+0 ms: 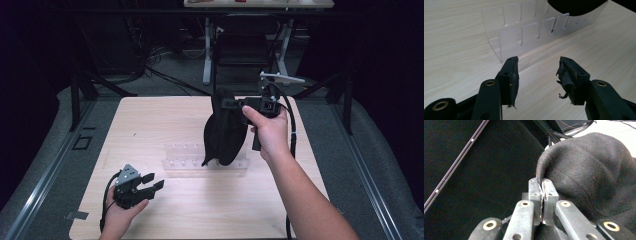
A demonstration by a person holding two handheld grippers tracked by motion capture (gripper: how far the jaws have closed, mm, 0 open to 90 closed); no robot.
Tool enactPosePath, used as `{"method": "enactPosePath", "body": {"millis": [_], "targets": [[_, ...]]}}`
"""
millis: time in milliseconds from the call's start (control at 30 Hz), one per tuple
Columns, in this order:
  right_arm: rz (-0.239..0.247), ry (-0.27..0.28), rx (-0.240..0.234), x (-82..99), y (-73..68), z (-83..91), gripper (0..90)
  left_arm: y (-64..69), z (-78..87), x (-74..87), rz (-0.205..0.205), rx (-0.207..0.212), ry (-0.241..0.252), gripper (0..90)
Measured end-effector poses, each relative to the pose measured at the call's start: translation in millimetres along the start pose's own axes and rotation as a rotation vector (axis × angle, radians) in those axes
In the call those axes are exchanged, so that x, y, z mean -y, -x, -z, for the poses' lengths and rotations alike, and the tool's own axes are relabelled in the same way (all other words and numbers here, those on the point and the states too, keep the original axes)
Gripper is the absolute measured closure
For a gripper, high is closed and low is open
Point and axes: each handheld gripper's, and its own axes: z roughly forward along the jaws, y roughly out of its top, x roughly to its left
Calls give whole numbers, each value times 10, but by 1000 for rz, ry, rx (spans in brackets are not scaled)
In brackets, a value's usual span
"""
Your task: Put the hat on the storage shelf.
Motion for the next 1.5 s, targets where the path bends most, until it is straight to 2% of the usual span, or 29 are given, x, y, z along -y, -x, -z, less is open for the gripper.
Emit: {"method": "enactPosePath", "body": {"millis": [133,267,433,500,700,733,867,1033,1267,1400,1500], "targets": [[4,-4,-5,28,-21,-13,879,85,-35,-91,-29,10,0,510],[3,-16,-15,54,-20,-29,878,158,-87,-232,-24,54,21,532],[6,-17,-19,56,-20,-45,878,313,-212,-395,-77,80,28,559],[2,-18,-24,52,-16,-53,878,362,-257,-434,-99,81,25,575],[-2,-16,-23,46,-13,-62,878,455,-345,-522,-109,94,36,598],[0,-15,-24,45,-10,-60,878,460,-349,-542,-123,92,38,598],[-1,-13,-22,42,-4,-56,878,507,-359,-626,-118,101,66,598],[-2,-11,-21,45,-12,-65,878,577,-383,-719,-135,119,78,596],[-2,-11,-22,44,-12,-64,877,701,-460,-815,-166,127,69,605],[2,-11,-19,46,-11,-52,877,745,-487,-851,-175,115,73,639],[0,-8,-13,41,-3,-42,877,758,-480,-875,-175,127,78,671]]}}
